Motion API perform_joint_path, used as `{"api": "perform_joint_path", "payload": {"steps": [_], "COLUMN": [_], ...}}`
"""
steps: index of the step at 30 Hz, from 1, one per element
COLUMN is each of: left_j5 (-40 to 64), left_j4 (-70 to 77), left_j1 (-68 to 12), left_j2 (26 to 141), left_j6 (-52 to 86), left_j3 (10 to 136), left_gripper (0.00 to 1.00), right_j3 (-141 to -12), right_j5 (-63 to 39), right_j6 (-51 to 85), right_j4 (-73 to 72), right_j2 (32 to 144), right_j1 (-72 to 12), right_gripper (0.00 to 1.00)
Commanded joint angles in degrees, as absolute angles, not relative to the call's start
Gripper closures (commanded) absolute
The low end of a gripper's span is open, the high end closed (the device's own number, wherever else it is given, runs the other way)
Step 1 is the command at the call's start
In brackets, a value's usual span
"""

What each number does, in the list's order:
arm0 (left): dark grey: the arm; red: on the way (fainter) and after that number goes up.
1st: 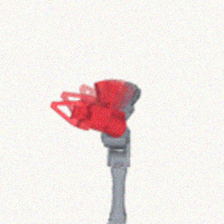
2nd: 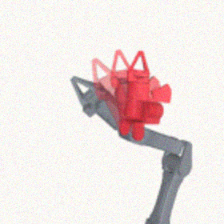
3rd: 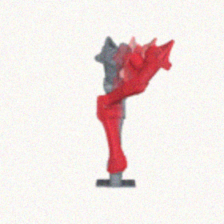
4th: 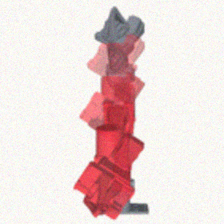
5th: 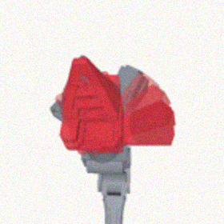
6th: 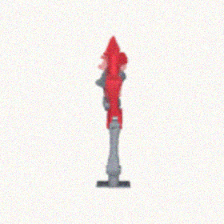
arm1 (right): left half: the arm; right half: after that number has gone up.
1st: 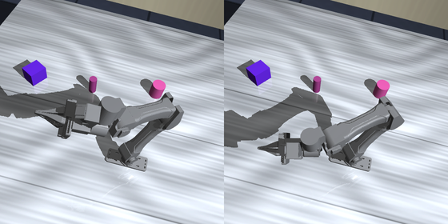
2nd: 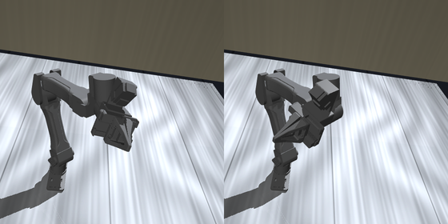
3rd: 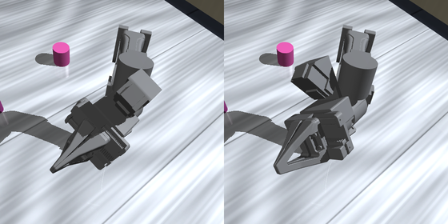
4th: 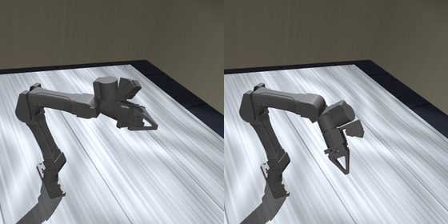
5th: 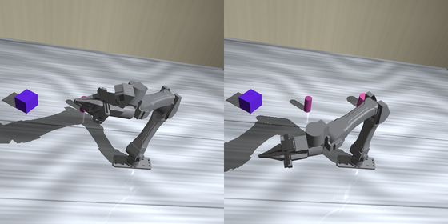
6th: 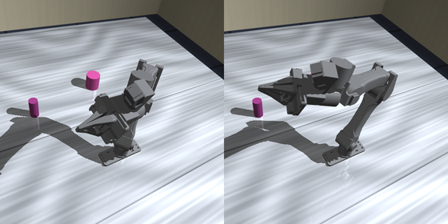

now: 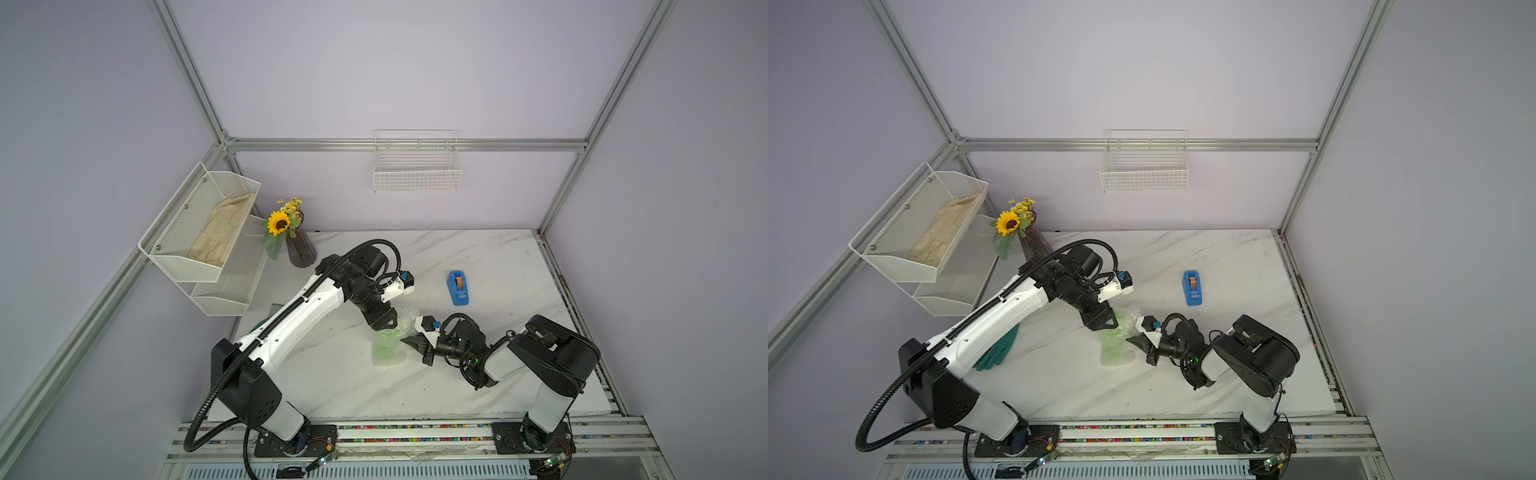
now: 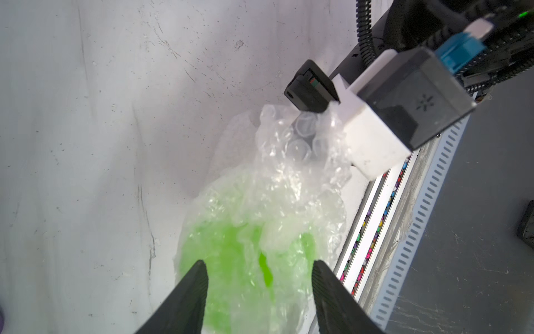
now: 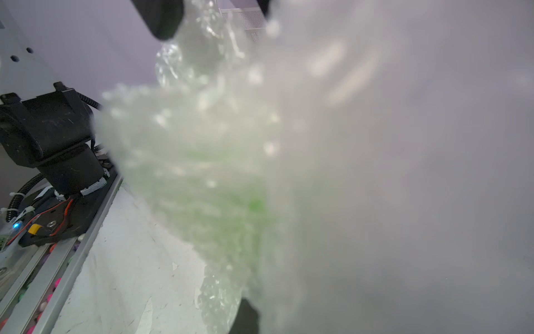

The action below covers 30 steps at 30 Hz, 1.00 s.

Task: Wrap wine glasses in bubble wrap
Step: Wrap the wine glass in bubble wrap.

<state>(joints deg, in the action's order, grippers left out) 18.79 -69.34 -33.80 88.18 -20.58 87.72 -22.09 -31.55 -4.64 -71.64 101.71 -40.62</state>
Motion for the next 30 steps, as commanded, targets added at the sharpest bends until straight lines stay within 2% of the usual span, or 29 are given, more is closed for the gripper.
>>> {"api": "perform_joint_path", "payload": {"steps": [1, 3, 6, 9, 12, 15, 22, 24, 26, 30], "left_j5": [17.4, 17.1, 18.4, 18.2, 15.0, 11.7, 9.0, 7.9, 7.1, 6.3], "left_j4": [-71.7, -72.8, -76.2, -76.7, -76.6, -76.9, -76.7, -77.1, -78.0, -81.6], "left_j1": [-33.7, -33.7, -33.7, -34.2, -34.8, -35.7, -36.1, -36.1, -36.1, -36.1], "left_j2": [88.2, 90.4, 94.7, 98.1, 101.7, 104.4, 105.8, 103.9, 101.1, 98.1], "left_j6": [-20.2, -20.4, -21.7, -22.5, -22.0, -21.1, -19.2, -18.6, -17.8, -16.1], "left_j3": [90.4, 90.6, 91.6, 90.4, 90.3, 90.6, 90.9, 93.4, 96.5, 103.5], "left_gripper": [0.5, 0.74, 0.91, 0.99, 1.0, 0.96, 0.76, 0.62, 0.53, 0.44], "right_j3": [-22.7, -22.6, -22.5, -22.7, -23.0, -23.0, -23.5, -23.5, -23.5, -23.6], "right_j5": [-31.9, -32.0, -31.6, -31.5, -31.6, -31.6, -31.7, -31.8, -31.9, -32.0], "right_j6": [-5.5, -5.4, -5.6, -5.9, -6.1, -6.1, -6.2, -6.3, -6.4, -6.7], "right_j4": [-70.5, -70.4, -70.1, -69.7, -69.1, -69.1, -69.0, -68.7, -68.5, -68.4], "right_j2": [100.5, 100.4, 100.0, 99.7, 99.6, 99.8, 100.0, 100.0, 100.2, 100.8], "right_j1": [-40.7, -40.8, -40.8, -40.8, -40.8, -40.8, -40.8, -40.8, -40.8, -40.8], "right_gripper": [1.0, 1.0, 1.0, 1.0, 1.0, 1.0, 1.0, 1.0, 1.0, 1.0]}}
